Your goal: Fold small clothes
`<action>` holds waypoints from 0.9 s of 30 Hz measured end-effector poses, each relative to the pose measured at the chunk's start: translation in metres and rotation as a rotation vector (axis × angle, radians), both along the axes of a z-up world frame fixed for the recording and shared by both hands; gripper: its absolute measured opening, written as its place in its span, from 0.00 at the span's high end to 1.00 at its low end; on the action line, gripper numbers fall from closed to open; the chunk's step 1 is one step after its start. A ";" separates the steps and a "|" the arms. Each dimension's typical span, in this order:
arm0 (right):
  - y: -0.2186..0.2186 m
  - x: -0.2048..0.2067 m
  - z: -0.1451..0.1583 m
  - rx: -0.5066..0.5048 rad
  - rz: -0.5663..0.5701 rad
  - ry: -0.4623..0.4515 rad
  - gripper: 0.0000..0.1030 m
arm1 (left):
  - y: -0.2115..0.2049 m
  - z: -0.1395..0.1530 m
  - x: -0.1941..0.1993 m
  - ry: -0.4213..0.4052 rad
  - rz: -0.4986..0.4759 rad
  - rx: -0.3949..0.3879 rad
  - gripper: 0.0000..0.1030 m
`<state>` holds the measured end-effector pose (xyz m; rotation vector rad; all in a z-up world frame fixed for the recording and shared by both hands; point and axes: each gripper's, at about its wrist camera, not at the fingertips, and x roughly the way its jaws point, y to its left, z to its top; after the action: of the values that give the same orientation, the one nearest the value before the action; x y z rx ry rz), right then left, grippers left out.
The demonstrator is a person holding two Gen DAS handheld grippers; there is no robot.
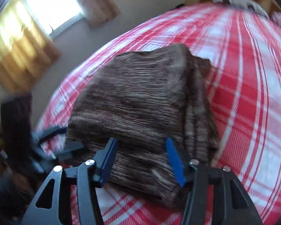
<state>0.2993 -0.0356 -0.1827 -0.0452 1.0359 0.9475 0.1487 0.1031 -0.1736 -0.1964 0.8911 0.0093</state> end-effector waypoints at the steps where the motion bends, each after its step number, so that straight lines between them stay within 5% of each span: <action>1: 0.001 -0.002 0.001 -0.022 0.008 -0.011 0.52 | -0.006 0.000 -0.003 -0.002 -0.007 0.036 0.04; 12: 0.001 -0.033 -0.004 -0.072 -0.071 -0.156 0.50 | -0.006 0.031 -0.046 -0.054 0.049 0.065 0.04; 27: -0.055 -0.121 0.071 -0.077 -0.316 -0.436 0.40 | -0.031 0.088 -0.065 -0.206 0.010 0.055 0.04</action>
<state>0.1779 -0.0909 -0.1118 -0.1415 0.6490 0.5741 0.0835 0.0720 -0.0859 -0.1478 0.6838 0.0225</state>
